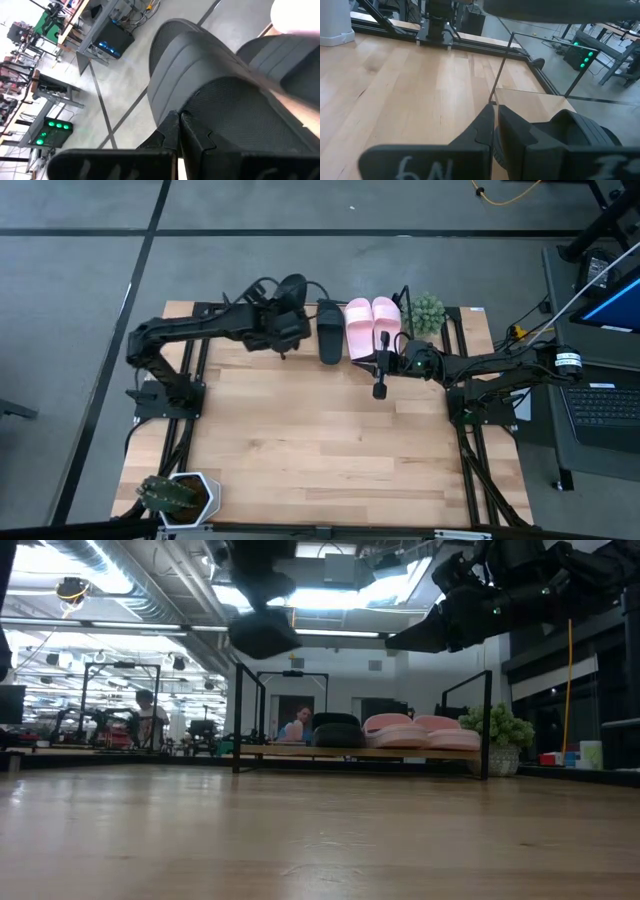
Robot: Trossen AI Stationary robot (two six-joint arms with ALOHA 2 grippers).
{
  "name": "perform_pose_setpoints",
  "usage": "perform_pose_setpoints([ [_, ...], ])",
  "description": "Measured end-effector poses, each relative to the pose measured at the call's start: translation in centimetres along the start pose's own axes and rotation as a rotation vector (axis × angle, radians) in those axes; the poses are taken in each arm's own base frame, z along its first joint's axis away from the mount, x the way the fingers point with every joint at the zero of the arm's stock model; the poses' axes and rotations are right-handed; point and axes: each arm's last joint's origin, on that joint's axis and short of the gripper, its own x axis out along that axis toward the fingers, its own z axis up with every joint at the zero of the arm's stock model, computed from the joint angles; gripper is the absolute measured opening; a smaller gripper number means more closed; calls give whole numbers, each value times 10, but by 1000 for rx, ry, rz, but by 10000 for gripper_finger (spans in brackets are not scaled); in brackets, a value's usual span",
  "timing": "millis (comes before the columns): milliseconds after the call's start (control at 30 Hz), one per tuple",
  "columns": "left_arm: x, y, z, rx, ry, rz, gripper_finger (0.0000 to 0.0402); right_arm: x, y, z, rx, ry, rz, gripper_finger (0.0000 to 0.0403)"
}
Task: Pick and place slides into the shelf
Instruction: Put the black slipper on the shelf
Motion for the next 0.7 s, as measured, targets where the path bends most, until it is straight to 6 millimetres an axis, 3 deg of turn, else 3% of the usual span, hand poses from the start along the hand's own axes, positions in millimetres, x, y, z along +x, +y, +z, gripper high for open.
perform_pose_setpoints([
  [267, 22, -35, 8, -15, 8, -17, 0, 0, 0, -1, -2, 6, 2, 28],
  [700, 32, -51, 9, -130, 19, -12, 0, 0, 0, -1, -4, 11, 4, 28],
])
